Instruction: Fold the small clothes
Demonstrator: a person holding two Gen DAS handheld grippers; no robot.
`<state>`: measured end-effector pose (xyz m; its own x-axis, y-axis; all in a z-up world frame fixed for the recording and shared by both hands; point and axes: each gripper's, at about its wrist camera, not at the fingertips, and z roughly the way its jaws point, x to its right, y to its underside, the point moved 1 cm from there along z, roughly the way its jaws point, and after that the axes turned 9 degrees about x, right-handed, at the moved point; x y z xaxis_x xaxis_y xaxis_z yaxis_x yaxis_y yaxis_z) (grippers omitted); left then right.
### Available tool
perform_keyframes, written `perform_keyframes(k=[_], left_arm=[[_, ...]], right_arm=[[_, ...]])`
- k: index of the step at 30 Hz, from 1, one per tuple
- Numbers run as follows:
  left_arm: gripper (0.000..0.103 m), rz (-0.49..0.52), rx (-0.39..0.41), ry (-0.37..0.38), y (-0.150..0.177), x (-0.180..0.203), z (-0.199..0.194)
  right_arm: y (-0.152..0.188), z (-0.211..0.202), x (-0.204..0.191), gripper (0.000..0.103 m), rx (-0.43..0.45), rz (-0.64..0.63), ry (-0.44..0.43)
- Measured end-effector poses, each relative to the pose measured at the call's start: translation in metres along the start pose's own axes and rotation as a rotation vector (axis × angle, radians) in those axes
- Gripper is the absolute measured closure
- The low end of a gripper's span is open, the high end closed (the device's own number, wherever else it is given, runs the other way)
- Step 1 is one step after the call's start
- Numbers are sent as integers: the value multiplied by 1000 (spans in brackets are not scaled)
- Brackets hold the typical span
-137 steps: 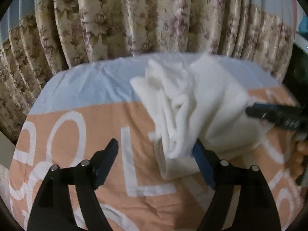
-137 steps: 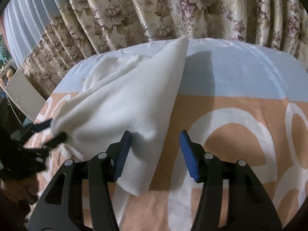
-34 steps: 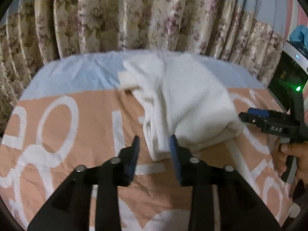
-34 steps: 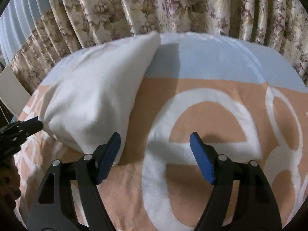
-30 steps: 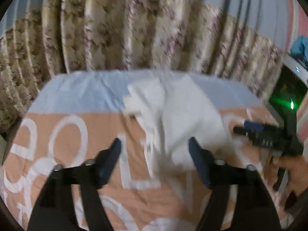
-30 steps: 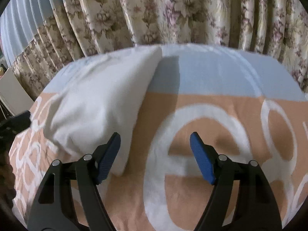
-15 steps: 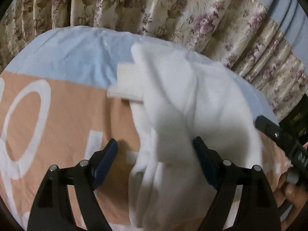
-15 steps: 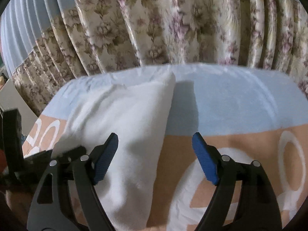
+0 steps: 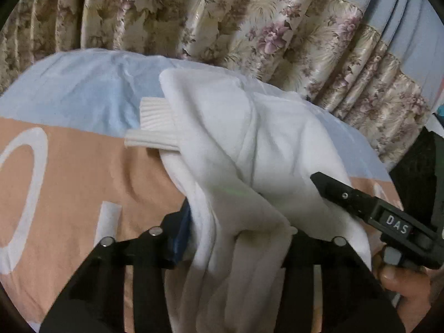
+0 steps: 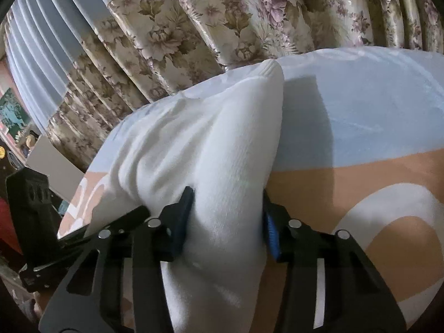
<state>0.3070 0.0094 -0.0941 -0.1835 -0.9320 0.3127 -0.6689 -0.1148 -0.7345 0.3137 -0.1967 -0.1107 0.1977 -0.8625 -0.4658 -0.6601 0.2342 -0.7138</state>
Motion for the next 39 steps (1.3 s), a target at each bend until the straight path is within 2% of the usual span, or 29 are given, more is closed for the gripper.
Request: perform_keyframes(k=[4, 7, 12, 15, 22, 26, 29, 30, 31, 32, 33, 34, 36, 39], left_arm=[[73, -30, 19, 3, 0, 2, -1], [76, 10, 34, -30, 0, 11, -5], [77, 23, 52, -61, -1, 22, -13], [77, 53, 71, -63, -4, 43, -26], [77, 103, 62, -9, 13, 128, -46], [77, 122, 36, 57, 37, 188, -43], [75, 140, -17, 79, 64, 226, -24], [74, 130, -53, 75, 76, 231, -13], [67, 126, -71, 68, 84, 233, -8], [61, 138, -58, 47, 93, 234, -7], [50, 160, -26, 26, 97, 234, -13], [34, 162, -21, 15, 99, 231, -17], [18, 124, -47, 7, 103, 214, -22], [10, 109, -40, 12, 107, 190, -35]], right_arm=[[-1, -2, -2, 63, 7, -5, 1], [-2, -5, -6, 66, 19, -20, 19], [-4, -16, -7, 68, 36, -45, 21], [-9, -35, -5, 68, 58, -69, 35], [-21, -117, 21, 68, 105, -181, 108], [-17, -176, 65, 68, 120, -206, 186], [-6, -195, 105, 68, 90, -205, 229], [2, -197, 121, 66, 81, -208, 264], [11, -195, 133, 63, 59, -208, 302], [21, -194, 143, 58, 36, -203, 320], [29, -204, 146, 55, 77, -193, 323], [32, -209, 145, 43, 93, -194, 341], [40, -220, 139, 39, 126, -189, 364], [61, -233, 130, 35, 139, -154, 350]])
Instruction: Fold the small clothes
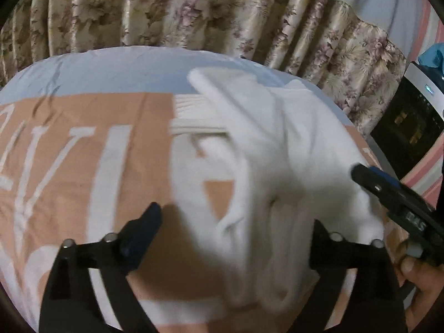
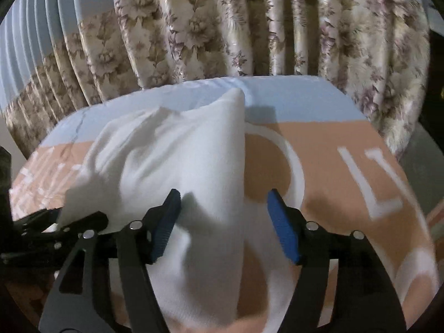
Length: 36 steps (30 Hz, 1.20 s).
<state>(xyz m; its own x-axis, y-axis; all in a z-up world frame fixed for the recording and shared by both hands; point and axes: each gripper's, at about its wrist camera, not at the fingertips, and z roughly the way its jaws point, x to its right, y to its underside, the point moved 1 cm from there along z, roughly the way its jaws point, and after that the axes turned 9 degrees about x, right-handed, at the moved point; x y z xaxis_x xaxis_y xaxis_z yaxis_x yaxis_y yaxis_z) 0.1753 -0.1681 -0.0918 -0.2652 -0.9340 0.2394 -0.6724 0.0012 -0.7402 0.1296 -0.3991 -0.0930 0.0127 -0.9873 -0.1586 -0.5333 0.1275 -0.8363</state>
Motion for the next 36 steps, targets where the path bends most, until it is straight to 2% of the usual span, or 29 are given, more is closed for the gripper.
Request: perform_keyframes(k=[1, 4, 9, 15, 18, 20, 23, 25, 28, 30, 32, 36], left_arm=[[7, 3, 5, 0, 3, -4, -6], [7, 39, 14, -4, 12, -7, -21], [5, 106, 11, 4, 22, -15, -43], [6, 151, 61, 11, 26, -36, -92], [6, 169, 109, -36, 27, -48, -122], [5, 178, 155, -117, 28, -57, -146], [4, 175, 187, -259, 29, -63, -176], [2, 99, 219, -307, 29, -70, -198], [2, 76, 192, -321, 31, -78, -209], [2, 112, 179, -386, 34, -84, -213], [2, 94, 205, -426, 37, -94, -223], [2, 11, 209, -399, 47, -113, -236]], right_arm=[[8, -4, -4, 31, -9, -9, 6], [34, -20, -9, 30, -48, -32, 35], [46, -43, -1, 28, -84, -5, 66], [47, -89, -23, 27, -23, -51, 64], [36, -115, -46, 13, 37, -54, 70], [27, -130, -62, 3, 81, -46, 86], [12, -140, -89, 3, 91, -11, 130], [4, -142, -109, 3, 80, -1, 129], [0, -149, -135, 3, 94, -32, 112], [5, -155, -147, 3, 107, -67, 109], [11, -157, -152, 3, 107, -80, 97], [24, -146, -154, 3, 65, -85, 102]])
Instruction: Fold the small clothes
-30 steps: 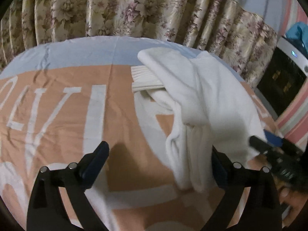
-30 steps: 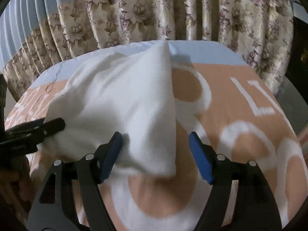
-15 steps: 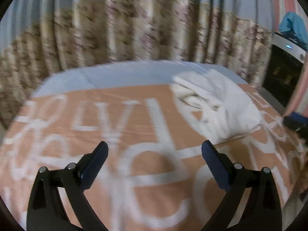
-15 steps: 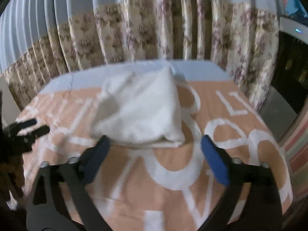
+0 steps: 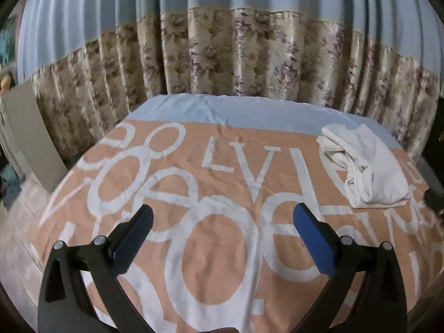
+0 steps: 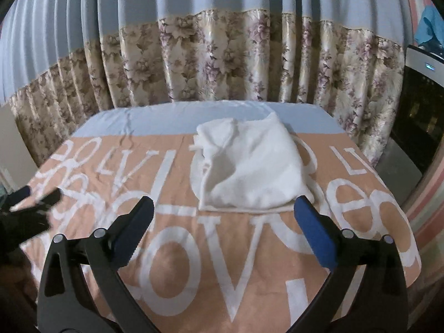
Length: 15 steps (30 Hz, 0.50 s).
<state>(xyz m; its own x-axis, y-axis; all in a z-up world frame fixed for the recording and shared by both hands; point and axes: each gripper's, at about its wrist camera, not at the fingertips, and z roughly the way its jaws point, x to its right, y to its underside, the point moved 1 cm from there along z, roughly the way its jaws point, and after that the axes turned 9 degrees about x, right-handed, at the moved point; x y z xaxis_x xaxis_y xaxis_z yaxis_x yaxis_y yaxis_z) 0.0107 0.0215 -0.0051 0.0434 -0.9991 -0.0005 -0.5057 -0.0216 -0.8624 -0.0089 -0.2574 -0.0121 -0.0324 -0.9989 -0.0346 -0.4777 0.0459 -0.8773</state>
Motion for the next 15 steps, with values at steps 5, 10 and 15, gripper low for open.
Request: perform_keyframes(k=[5, 10, 15], left_arm=[[2, 11, -28, 1, 3, -2, 6], [2, 24, -16, 33, 1, 6, 4], [2, 31, 7, 49, -3, 9, 0]], right_arm=[[-1, 3, -2, 3, -1, 4, -7], [-5, -1, -3, 3, 22, -5, -4], [-5, -1, 1, 3, 22, -4, 0]])
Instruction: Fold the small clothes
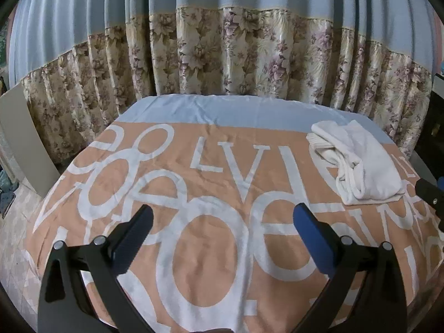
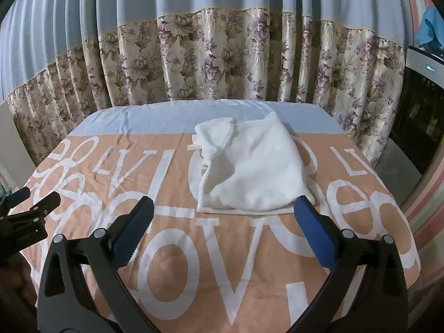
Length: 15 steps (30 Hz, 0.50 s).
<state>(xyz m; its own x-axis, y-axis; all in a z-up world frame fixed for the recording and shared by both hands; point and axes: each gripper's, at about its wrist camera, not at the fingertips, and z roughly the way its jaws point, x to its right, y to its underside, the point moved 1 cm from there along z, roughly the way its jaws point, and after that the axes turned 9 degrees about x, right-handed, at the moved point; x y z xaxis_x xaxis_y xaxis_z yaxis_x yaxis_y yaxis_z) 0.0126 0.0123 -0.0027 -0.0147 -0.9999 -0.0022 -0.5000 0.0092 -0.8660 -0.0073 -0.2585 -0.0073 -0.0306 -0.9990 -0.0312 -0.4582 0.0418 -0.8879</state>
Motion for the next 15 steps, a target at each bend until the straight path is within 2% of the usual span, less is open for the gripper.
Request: perform_keyframes(k=[6, 15], left_arm=[[2, -19, -28, 1, 2, -2, 4], [2, -20, -21, 10, 1, -1, 4]], right_arm=[[1, 0, 0, 3, -5, 3, -2], [5, 2, 2, 3, -9, 7, -5]])
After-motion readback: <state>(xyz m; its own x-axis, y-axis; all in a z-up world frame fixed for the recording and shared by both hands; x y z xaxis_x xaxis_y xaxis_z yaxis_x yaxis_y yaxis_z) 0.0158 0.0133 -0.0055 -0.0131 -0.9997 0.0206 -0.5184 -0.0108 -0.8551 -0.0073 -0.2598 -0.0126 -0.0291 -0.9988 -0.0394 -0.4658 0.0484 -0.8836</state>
